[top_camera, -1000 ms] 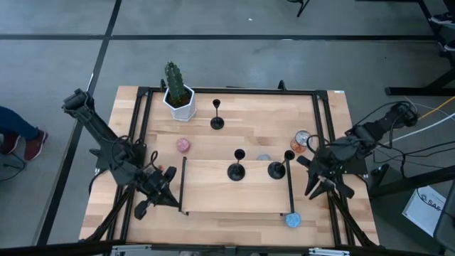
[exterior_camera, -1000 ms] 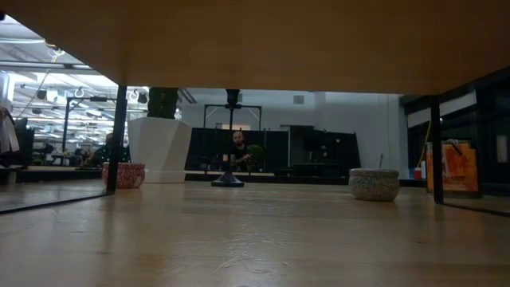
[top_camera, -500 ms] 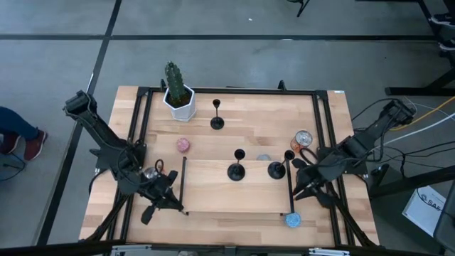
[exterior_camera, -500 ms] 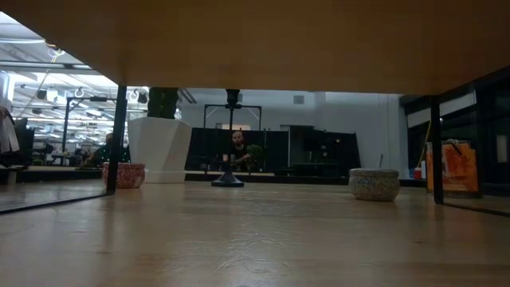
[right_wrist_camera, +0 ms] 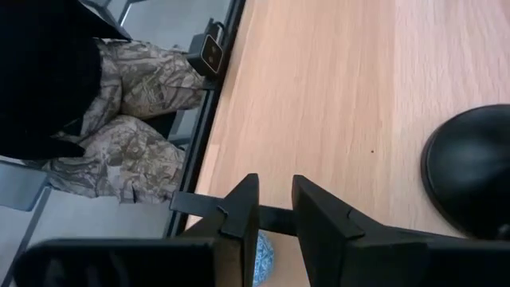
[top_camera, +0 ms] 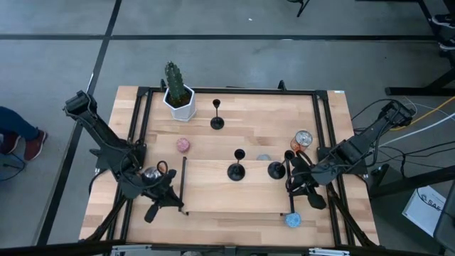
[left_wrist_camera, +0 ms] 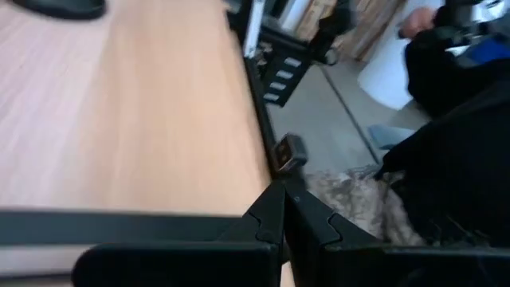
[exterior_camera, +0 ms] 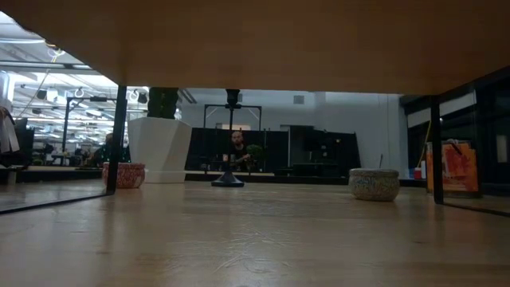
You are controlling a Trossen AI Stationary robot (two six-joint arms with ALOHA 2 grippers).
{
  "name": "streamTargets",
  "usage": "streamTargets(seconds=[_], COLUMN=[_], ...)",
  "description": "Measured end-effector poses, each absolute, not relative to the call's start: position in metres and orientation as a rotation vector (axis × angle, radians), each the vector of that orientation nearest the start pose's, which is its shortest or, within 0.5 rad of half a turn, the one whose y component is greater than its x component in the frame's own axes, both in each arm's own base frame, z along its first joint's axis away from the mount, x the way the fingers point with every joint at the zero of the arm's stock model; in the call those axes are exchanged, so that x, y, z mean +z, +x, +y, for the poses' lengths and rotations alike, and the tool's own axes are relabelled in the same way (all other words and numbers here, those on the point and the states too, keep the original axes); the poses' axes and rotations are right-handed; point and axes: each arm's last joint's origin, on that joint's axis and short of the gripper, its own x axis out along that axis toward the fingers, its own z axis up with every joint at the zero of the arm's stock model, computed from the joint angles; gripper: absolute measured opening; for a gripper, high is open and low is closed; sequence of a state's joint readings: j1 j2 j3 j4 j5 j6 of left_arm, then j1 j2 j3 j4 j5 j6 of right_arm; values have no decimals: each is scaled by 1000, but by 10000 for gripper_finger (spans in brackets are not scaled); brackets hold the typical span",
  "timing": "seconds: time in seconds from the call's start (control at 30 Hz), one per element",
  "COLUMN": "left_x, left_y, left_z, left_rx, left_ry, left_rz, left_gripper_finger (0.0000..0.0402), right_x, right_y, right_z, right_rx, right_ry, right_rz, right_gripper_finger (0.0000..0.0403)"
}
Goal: Pick & Place candle stick holders
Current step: Adjust the shelf to the center of the table
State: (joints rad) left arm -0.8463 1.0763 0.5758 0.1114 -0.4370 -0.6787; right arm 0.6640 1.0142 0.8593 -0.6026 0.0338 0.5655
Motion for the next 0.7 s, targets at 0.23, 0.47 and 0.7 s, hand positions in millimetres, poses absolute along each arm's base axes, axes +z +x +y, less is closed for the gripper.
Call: streamTargets(seconds=[0.23,0.47,0.7], left_x=[234,232,232], left_y=[158,158,158], left_z=[-159,-158,-158], left_rx=[-249,-242,-230], left_ry=[-445,-434,-427], left_rz=[456,466,465], left_gripper_finger=[2,2,2], right_x=[283,279,278], right_y=[160,156,155], right_z=[124,121,119], right_rx=[371,314,298], right_ry=[266,304,298], right_rz=[865,936,947], right_gripper_finger=[79,62,54])
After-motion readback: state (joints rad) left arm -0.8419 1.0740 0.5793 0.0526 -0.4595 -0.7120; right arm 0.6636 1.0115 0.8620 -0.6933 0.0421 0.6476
